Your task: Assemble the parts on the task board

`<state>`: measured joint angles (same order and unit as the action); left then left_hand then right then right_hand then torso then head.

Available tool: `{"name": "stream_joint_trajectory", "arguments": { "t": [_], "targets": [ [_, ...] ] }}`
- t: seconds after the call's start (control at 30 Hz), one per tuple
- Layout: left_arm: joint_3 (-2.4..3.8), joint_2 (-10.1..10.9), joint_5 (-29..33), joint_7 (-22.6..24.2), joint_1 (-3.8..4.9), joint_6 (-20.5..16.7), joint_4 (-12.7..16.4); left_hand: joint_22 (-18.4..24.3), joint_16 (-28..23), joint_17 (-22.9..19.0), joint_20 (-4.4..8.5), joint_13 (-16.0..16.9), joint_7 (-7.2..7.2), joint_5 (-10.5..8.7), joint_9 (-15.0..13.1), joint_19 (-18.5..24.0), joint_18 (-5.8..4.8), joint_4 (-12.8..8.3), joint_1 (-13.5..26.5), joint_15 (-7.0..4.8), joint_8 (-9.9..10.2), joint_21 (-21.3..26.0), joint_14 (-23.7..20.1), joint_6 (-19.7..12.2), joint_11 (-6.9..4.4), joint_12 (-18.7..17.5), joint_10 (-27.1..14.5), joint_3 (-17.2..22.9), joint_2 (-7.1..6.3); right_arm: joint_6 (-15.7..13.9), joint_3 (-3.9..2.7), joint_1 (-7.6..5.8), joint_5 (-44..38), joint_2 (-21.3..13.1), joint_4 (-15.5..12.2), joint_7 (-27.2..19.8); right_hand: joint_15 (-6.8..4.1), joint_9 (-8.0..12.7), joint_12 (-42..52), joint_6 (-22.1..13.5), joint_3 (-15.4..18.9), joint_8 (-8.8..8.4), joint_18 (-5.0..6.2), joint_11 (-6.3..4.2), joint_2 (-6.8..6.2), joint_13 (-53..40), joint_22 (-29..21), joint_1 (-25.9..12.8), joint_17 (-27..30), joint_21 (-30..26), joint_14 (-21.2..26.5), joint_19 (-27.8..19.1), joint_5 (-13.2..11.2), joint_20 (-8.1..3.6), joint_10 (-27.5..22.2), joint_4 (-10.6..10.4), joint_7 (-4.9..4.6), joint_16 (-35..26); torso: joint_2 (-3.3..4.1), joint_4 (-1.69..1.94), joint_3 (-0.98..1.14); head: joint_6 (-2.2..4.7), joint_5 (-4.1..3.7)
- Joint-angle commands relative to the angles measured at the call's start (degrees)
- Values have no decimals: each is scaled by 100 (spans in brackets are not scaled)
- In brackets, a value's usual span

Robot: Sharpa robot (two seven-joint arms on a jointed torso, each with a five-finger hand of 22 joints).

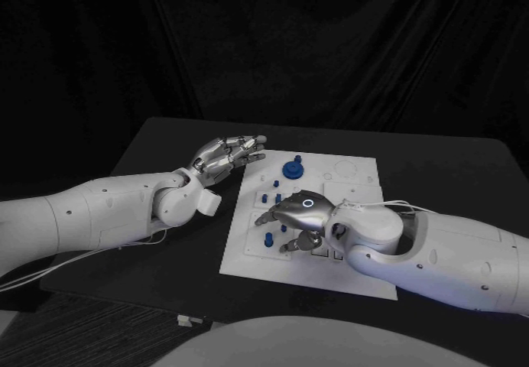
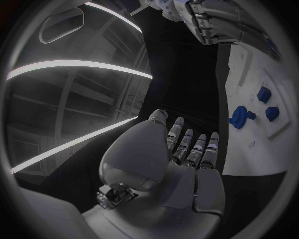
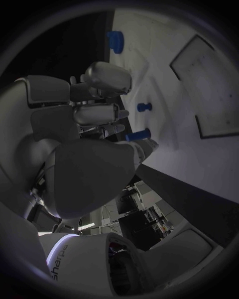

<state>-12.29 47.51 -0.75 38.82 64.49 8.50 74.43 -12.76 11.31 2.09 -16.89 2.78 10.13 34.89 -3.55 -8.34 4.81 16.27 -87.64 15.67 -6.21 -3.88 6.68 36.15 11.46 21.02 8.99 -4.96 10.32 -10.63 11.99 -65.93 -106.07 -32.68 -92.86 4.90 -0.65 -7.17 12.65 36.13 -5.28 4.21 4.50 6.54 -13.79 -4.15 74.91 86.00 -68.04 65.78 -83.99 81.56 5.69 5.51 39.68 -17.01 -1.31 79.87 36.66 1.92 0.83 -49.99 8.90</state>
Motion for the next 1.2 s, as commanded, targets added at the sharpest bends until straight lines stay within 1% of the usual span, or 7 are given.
{"name": "stream_joint_trajectory", "arguments": {
  "t": [0.03,0.27,0.5,0.7,0.77,1.13,1.2],
  "targets": [
    [6,8,35,80,-7,45,18,-5,25,5,5,7,213,-13,-8,15,4,10,11,2,-30,16,21,46,16,36,29,37,-1,-764,-13,-213,-15,-178,-144,-179,26,37,36,-9,178,-16,32,-14,-127,23,866,-408,-99,41,-113,17,-193,12,-43,-8,43,24,3,1,1,-1,-3],
    [6,11,35,73,-7,15,6,28,28,5,5,8,212,-11,-9,35,4,9,13,3,-33,26,22,55,14,44,33,39,-4,-1332,-13,-839,248,-814,-466,-658,-20,114,88,-108,909,-38,-4,-69,-317,27,923,-2047,-421,246,-215,110,-218,-32,41,-31,158,203,-1,0,0,-1,-26],
    [6,12,35,80,-7,-34,27,22,53,9,6,12,211,11,-14,30,4,8,10,-3,-49,24,38,102,19,68,52,54,-2,-673,-12,-1345,2080,-1735,-567,-1014,-61,-20,1014,1118,-98,368,-74,-349,839,-274,1012,-836,-592,608,-294,263,-144,-70,2170,222,-80,297,-4,5,1,-1,-127],
    [6,28,35,60,-7,-41,85,23,55,9,6,12,212,17,-13,30,5,11,11,-4,-50,24,39,91,21,69,55,62,2,185,-11,-1453,2965,-2251,-463,-297,-439,-179,1441,2037,-191,763,-67,-802,853,-514,1007,-163,-421,595,-266,257,18,-365,3775,244,-216,185,-4,-4,-5,-1,-139],
    [6,22,35,54,-7,-41,86,23,57,9,6,13,212,17,-14,30,5,12,12,-5,-52,24,40,100,22,76,59,63,3,579,-11,-1463,3095,-2330,-431,146,-484,-217,2600,2310,232,824,-117,-827,1004,-1415,1063,-1395,-689,788,-340,317,64,-418,4698,63,-206,316,-9,-1,-7,-1,-164],
    [6,-3,35,47,-7,-10,123,36,58,9,6,12,216,22,-13,38,6,17,17,-16,-54,28,40,97,29,74,61,75,16,2044,-9,-1282,3480,-2361,-303,1884,-468,-515,5586,2758,366,764,20,-799,1226,-5385,840,-1909,525,32,-59,-31,32,-401,4150,-13,-206,-415,3,-8,0,-1,-254],
    [6,2,35,40,-7,-4,126,39,57,9,6,12,216,22,-13,40,6,18,17,-18,-54,29,39,99,30,76,62,77,17,2042,-9,-1240,3503,-2318,-302,2024,-594,-756,7735,2893,418,878,-140,-957,1137,-8585,1082,-1882,-2162,815,-595,290,66,-434,5032,49,-129,998,0,-10,-1,-1,-249]
  ]
}}
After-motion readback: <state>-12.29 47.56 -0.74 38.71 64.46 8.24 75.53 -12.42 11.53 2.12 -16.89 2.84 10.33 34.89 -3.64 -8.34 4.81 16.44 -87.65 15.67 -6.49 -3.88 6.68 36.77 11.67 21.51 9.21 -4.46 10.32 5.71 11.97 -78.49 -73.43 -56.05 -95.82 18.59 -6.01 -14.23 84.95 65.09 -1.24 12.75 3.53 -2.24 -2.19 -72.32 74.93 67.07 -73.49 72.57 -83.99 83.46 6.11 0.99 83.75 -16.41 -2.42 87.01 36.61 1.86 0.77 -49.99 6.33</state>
